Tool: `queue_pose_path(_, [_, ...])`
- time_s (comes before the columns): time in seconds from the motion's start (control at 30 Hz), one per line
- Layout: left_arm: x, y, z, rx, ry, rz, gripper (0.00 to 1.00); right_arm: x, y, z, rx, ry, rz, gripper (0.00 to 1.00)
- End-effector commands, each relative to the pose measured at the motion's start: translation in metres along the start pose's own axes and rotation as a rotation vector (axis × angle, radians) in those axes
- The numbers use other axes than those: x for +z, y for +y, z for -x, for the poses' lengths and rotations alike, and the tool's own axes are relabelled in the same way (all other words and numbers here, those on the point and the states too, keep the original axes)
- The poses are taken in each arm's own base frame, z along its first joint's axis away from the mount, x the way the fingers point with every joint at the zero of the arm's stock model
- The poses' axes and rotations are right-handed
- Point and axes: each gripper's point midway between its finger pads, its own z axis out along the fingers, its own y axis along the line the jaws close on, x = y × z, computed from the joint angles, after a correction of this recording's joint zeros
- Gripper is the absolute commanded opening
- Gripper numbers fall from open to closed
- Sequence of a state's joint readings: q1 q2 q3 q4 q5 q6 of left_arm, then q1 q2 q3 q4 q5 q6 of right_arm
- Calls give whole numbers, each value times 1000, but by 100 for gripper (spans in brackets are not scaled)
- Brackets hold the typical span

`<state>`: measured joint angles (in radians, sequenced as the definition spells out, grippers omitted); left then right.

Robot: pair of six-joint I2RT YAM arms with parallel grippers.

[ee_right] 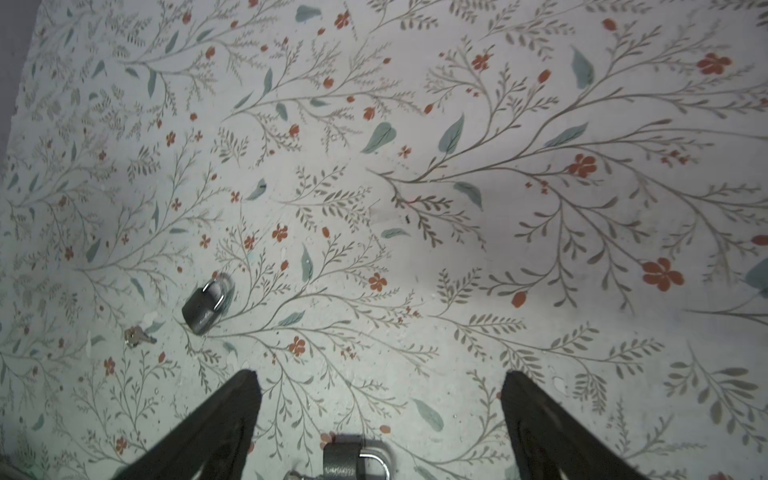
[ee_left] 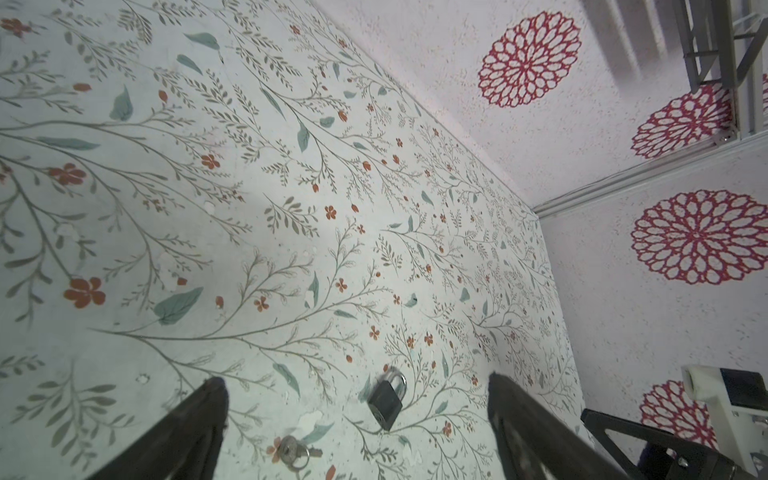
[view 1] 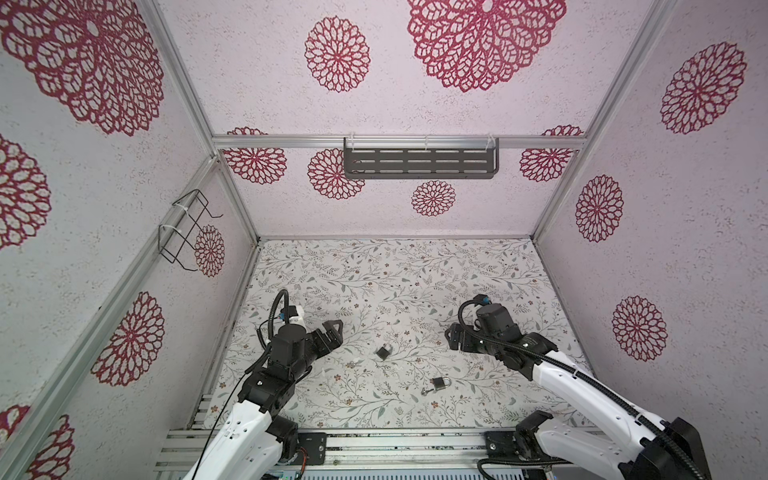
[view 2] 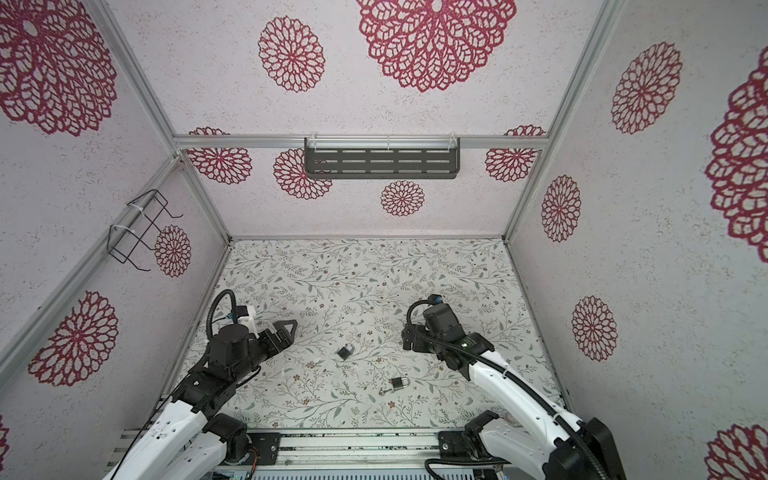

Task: Unlock with the key
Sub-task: 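Lower both grippers toward the padlocks and keys on the table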

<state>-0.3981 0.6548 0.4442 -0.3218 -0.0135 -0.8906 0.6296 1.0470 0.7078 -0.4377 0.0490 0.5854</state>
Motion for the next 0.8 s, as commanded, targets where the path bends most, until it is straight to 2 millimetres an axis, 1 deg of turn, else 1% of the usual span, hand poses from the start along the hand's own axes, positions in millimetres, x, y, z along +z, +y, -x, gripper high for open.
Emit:
queue_pose_path(0.0, [-4,-14,-5,-29,21,-20,100,-3,10,-14,-21,39,-52,90])
queue_pose_path(0.07, [-4,-19,-12,-14,39,-28,100,-2,24,-25,-55,62,-36,87])
queue_pose_path(0.23, [-1,-31,-29,-9,69,-41,100,3,47,-52,-93,115,-37,84])
queue_pose_path(0.3, [1,-36,-37,2,84,-45,100,5,57,-62,-106,129,-27,82])
queue_pose_path(0.37, [3,-39,-43,12,93,-38,100,7,64,-72,-108,145,-21,80])
queue_pose_path(0.6, [7,-47,-63,-10,112,-40,100,10,76,-103,-118,187,-19,66])
queue_pose_path(0.67, [8,-48,-67,-17,116,-40,100,13,76,-110,-122,204,-28,63])
queue_pose_path(0.77, [9,-52,-71,-27,117,-50,100,16,81,-120,-125,217,-7,56])
